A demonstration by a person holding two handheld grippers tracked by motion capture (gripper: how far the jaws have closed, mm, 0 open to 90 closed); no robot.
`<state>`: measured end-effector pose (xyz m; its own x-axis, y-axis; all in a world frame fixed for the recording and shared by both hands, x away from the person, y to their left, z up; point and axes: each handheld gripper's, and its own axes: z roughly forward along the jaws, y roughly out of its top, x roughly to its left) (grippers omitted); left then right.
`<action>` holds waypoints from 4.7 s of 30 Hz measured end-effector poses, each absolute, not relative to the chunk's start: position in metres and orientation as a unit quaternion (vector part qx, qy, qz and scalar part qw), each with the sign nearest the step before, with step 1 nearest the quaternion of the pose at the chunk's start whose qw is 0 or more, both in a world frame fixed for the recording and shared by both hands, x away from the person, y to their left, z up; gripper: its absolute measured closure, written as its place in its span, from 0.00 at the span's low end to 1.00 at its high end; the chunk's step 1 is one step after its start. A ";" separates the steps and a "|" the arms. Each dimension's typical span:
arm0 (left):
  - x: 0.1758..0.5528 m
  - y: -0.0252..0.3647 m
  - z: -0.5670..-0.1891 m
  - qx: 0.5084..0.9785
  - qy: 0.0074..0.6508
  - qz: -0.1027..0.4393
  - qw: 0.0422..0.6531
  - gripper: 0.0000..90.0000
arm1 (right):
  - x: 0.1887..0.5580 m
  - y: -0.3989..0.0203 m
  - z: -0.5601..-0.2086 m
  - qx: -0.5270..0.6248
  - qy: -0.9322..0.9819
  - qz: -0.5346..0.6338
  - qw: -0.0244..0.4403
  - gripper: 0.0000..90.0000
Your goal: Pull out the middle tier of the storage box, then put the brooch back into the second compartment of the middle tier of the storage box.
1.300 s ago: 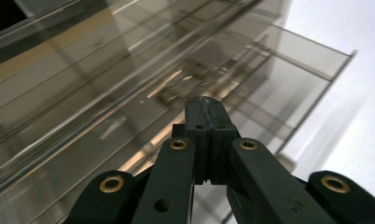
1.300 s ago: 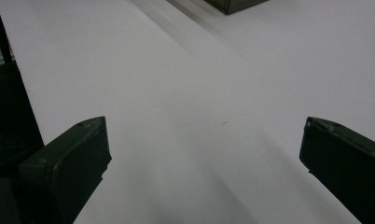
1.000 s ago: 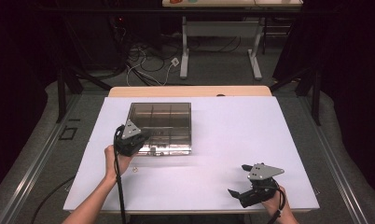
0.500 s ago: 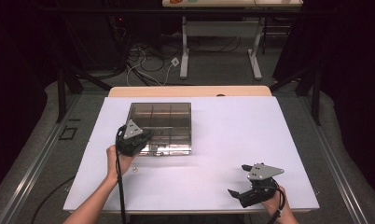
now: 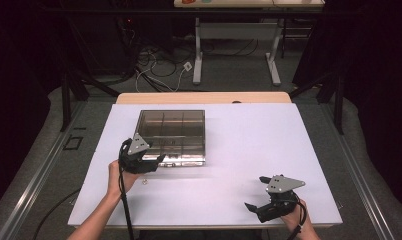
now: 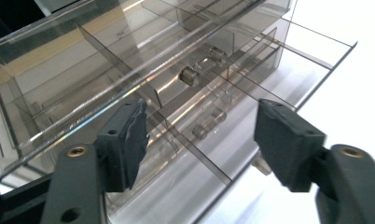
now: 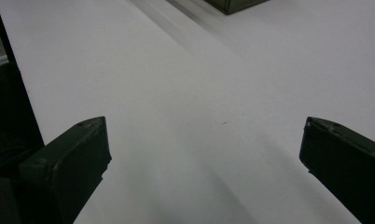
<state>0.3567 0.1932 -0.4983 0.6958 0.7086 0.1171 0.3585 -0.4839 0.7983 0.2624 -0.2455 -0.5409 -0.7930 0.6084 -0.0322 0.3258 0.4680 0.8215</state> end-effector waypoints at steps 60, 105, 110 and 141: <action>0.298 0.212 -0.520 0.855 0.317 0.208 0.353 0.00 | 0.260 -0.249 -0.540 0.282 0.837 0.440 0.164 0.01; 0.306 0.218 -0.525 0.862 0.338 0.167 0.339 0.00 | 0.260 -0.248 -0.540 0.282 0.836 0.441 0.164 0.01; 0.307 0.217 -0.527 0.864 0.342 0.165 0.331 0.00 | 0.260 -0.248 -0.540 0.279 0.838 0.440 0.163 0.01; 0.317 0.223 -0.538 0.864 0.383 0.146 0.294 0.60 | 0.259 -0.247 -0.540 0.279 0.840 0.437 0.162 0.01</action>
<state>0.3172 0.2229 -0.5383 0.6641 0.7471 0.0272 0.5754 -0.5341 0.6194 0.2593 -0.2469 -0.5400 -0.7923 0.6094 -0.0284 0.3261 0.4624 0.8245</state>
